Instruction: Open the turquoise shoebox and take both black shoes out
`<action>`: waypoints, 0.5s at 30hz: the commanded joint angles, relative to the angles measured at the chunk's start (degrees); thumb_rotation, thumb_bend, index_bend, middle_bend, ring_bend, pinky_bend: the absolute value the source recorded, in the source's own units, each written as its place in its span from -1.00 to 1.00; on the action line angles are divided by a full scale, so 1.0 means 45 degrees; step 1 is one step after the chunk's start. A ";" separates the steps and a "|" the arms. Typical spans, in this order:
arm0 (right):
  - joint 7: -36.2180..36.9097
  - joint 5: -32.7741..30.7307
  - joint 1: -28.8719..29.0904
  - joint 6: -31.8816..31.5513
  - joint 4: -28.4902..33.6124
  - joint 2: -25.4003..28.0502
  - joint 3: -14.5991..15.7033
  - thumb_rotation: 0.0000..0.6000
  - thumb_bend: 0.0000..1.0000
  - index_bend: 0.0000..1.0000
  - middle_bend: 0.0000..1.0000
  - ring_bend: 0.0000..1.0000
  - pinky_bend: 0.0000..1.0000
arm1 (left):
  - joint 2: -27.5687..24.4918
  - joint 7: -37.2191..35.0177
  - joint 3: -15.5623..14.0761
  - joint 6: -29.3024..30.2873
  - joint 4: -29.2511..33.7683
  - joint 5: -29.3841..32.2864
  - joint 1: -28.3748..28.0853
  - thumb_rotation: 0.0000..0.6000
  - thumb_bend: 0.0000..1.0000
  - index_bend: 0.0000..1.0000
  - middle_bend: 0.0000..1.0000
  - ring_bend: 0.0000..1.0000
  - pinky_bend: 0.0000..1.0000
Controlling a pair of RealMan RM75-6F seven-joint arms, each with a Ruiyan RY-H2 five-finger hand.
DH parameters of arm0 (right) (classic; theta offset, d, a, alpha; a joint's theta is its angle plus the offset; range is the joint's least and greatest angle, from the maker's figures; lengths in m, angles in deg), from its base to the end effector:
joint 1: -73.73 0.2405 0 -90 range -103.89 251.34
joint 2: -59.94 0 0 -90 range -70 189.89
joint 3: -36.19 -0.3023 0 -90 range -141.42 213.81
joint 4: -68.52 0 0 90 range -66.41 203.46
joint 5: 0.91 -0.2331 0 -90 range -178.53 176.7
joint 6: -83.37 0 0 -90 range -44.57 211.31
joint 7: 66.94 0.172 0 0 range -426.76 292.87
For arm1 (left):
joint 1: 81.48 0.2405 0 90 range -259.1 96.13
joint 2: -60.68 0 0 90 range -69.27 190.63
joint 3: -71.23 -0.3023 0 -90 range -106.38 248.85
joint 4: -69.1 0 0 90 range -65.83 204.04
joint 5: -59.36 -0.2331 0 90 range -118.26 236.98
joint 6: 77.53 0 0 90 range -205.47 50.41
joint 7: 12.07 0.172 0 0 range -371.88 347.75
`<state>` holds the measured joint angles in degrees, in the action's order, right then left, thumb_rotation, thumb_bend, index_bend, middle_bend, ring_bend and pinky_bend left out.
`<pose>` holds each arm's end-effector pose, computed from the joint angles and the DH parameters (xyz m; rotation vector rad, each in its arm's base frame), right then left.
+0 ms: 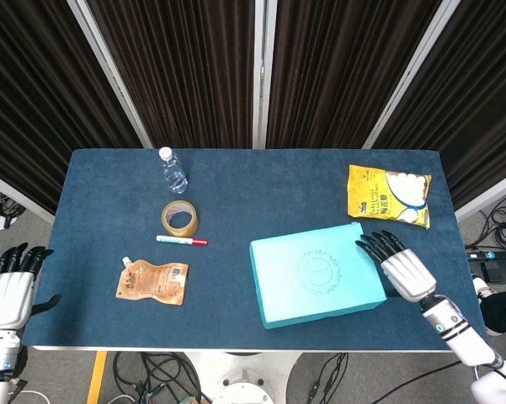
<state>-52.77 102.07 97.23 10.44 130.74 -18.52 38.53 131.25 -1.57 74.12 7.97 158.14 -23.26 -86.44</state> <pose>-0.3519 -0.3156 0.0520 1.9785 -0.7361 0.9280 -0.3715 0.2152 0.1260 -1.3757 -0.8300 -0.7820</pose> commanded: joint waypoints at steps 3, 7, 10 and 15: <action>0.0242 0.0365 0.0245 -0.0373 0.0203 -0.0447 0.0236 1.00 -1.00 -1.00 -0.91 -1.00 -1.00 | 0.0011 -0.0111 -0.0040 0.0029 -0.0041 -0.0017 0.0058 1.00 -0.96 -0.54 -0.64 -0.84 -0.77; 0.0076 0.0333 0.0582 -0.0284 0.0347 -0.0834 0.0079 1.00 -1.00 -1.00 -0.91 -1.00 -1.00 | 0.0044 -0.0250 -0.0064 0.0033 -0.0144 -0.0079 0.0072 1.00 -0.96 -0.54 -0.64 -0.84 -0.77; -0.0092 0.0345 0.0883 -0.0123 0.0629 -0.1105 -0.0005 1.00 -1.00 -1.00 -0.90 -1.00 -1.00 | 0.0068 -0.0366 -0.0048 0.0029 -0.0229 -0.0046 0.0090 1.00 -0.96 -0.54 -0.64 -0.84 -0.77; -0.0514 0.0250 0.1259 0.0143 0.1110 -0.1497 -0.0134 1.00 -1.00 -1.00 -0.86 -1.00 -1.00 | 0.0146 -0.0489 -0.0022 -0.0029 -0.0358 -0.0018 0.0073 1.00 -0.96 -0.54 -0.64 -0.84 -0.77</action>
<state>-54.75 103.38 102.60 10.84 135.36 -24.93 38.12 131.88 -3.74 74.00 7.86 156.55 -23.33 -86.09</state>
